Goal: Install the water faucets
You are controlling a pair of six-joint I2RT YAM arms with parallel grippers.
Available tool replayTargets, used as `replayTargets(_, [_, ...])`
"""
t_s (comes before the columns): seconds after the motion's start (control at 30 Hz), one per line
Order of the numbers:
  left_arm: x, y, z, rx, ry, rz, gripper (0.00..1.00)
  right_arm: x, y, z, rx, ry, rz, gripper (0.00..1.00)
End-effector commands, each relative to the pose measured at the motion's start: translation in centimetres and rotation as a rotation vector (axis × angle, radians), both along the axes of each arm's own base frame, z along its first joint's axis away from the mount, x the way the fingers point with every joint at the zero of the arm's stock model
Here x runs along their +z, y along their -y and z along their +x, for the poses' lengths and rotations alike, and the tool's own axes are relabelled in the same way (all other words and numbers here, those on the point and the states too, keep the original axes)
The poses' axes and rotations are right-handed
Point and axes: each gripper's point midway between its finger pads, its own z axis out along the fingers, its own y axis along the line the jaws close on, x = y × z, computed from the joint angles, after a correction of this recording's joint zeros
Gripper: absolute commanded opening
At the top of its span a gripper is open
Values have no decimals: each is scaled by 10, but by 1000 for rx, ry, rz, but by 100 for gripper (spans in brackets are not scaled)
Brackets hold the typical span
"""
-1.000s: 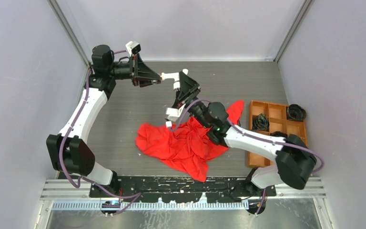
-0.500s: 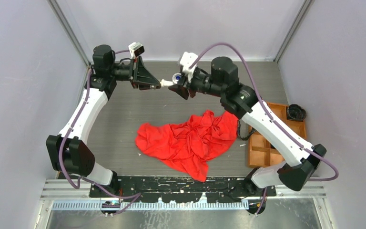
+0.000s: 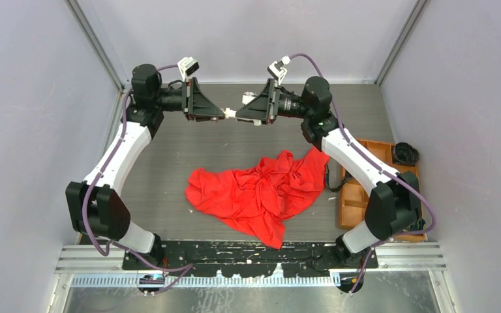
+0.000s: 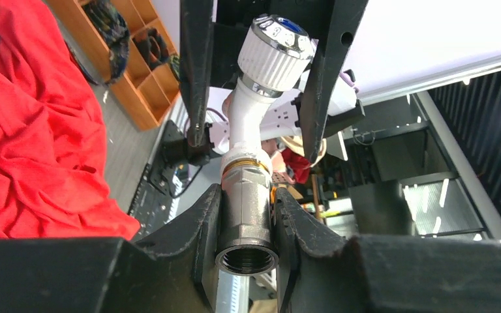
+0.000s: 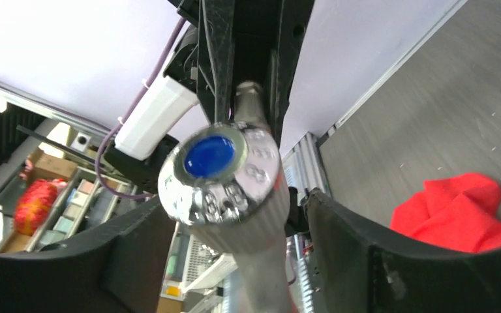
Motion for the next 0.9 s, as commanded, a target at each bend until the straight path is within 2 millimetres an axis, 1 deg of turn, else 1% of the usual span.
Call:
replayTargets(0.0, [30,-3,2,58,226,-36,0,31,20,-6,-15,-11,40,87])
replayTargets(0.03, [29,-2,1,61,225,-36,0,28,25,0,-54,-6,20,95])
replayTargets(0.07, [30,-3,2,65,225,-37,0,27,29,3,-83,7,3,98])
replayTargets(0.1, [30,-3,2,68,224,-37,0,25,33,6,-108,18,-13,100])
replayTargets(0.13, [31,-3,2,70,222,-38,0,23,37,9,-130,21,-30,100])
replayTargets(0.23, [32,-4,2,72,213,-39,0,25,46,8,-156,54,-51,100])
replayTargets(0.33, [31,-4,3,80,196,-40,0,36,59,1,-173,118,-49,100])
replayTargets(0.43, [34,-3,5,90,187,-49,0,45,71,-4,-204,206,-71,100])
replayTargets(0.53, [32,-5,10,110,164,-41,0,47,77,-14,-200,310,-110,100])
replayTargets(0.7, [17,-7,19,149,71,-9,0,48,86,-24,-241,485,-144,100])
replayTargets(0.77, [15,-7,21,154,32,-8,0,49,94,-27,-310,594,-162,100])
replayTargets(0.87, [13,-6,22,148,-37,-10,0,50,107,-30,-459,815,-153,100])
